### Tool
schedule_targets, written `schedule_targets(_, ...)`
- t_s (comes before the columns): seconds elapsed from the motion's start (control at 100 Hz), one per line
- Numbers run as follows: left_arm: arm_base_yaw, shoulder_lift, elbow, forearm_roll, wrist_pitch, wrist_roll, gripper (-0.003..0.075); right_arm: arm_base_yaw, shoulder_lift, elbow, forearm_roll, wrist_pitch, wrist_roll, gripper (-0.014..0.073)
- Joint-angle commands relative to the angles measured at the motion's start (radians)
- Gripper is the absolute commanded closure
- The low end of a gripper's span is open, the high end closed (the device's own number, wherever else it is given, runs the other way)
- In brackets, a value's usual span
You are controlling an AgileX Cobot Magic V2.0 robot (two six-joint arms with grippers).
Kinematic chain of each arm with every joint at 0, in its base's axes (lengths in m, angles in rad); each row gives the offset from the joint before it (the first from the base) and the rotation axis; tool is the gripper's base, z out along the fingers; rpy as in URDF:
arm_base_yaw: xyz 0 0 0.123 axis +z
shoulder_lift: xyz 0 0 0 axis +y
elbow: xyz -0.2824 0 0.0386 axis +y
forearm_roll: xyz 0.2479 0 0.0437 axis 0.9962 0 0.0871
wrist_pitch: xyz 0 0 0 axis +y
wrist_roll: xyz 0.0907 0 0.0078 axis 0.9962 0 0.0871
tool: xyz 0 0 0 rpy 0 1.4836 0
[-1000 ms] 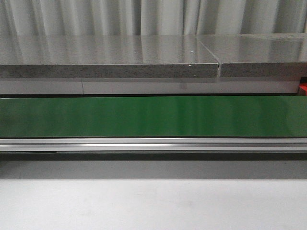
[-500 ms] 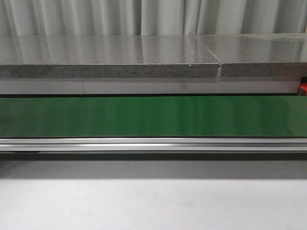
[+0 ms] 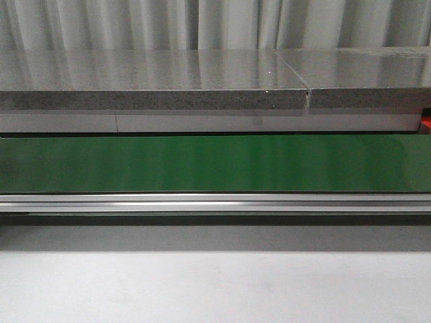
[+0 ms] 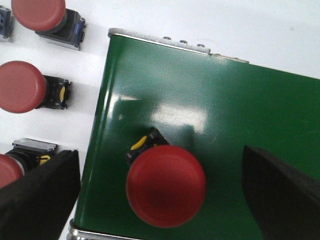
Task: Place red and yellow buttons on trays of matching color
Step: 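Carry the red button onto the conveyor belt and release it, then move the left gripper back over a yellow push button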
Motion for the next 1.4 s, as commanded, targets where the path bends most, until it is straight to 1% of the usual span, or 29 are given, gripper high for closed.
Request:
schedule_targets(0.0, -0.005, -0.038, -0.030, -0.016, -0.046, 0.004, 0.0080, 0.001, -0.013, -0.010, -0.007, -0.081, -0.003, 0.0662)
schedule_targets(0.12, -0.005, -0.046, -0.050, -0.060, -0.086, 0.041, 0.0080, 0.001, -0.013, -0.010, -0.007, -0.081, -0.003, 0.0662)
schedule_targets(0.21, -0.005, -0.047, -0.091, -0.122, -0.084, 0.081, 0.0080, 0.001, -0.013, -0.010, -0.007, -0.081, -0.003, 0.0662)
schedule_targets(0.31, -0.005, -0.053, -0.136, -0.158, -0.081, 0.083, 0.0080, 0.001, -0.013, -0.010, -0.007, -0.081, -0.003, 0.0662)
schedule_targets(0.57, 0.001, -0.140, -0.148, -0.147, -0.080, 0.083, 0.0080, 0.001, -0.013, -0.010, -0.007, -0.081, -0.003, 0.0662)
schedule_targets(0.67, 0.028, -0.186, -0.128, -0.130, -0.082, 0.059, 0.0080, 0.001, -0.013, -0.010, -0.007, -0.081, -0.003, 0.0662)
schedule_targets(0.85, 0.116, -0.276, -0.021, -0.107, -0.109, 0.033, 0.0080, 0.001, -0.013, -0.010, -0.007, -0.081, -0.003, 0.0662)
schedule_targets(0.95, 0.197, -0.332, 0.062, -0.105, -0.135, 0.033, 0.0080, 0.001, -0.013, -0.010, -0.007, -0.081, -0.003, 0.0662)
schedule_targets(1.03, 0.262, -0.372, 0.144, -0.105, -0.160, 0.005, 0.0080, 0.001, -0.013, -0.010, -0.007, -0.081, -0.003, 0.0662)
schedule_targets(1.16, 0.363, -0.435, 0.279, -0.105, -0.232, -0.012, 0.0080, 0.001, -0.013, -0.010, -0.007, -0.081, -0.003, 0.0662)
schedule_targets(1.39, 0.490, -0.457, 0.484, -0.103, -0.320, -0.015, 0.0080, 0.001, -0.013, -0.010, -0.007, -0.081, -0.003, 0.0662)
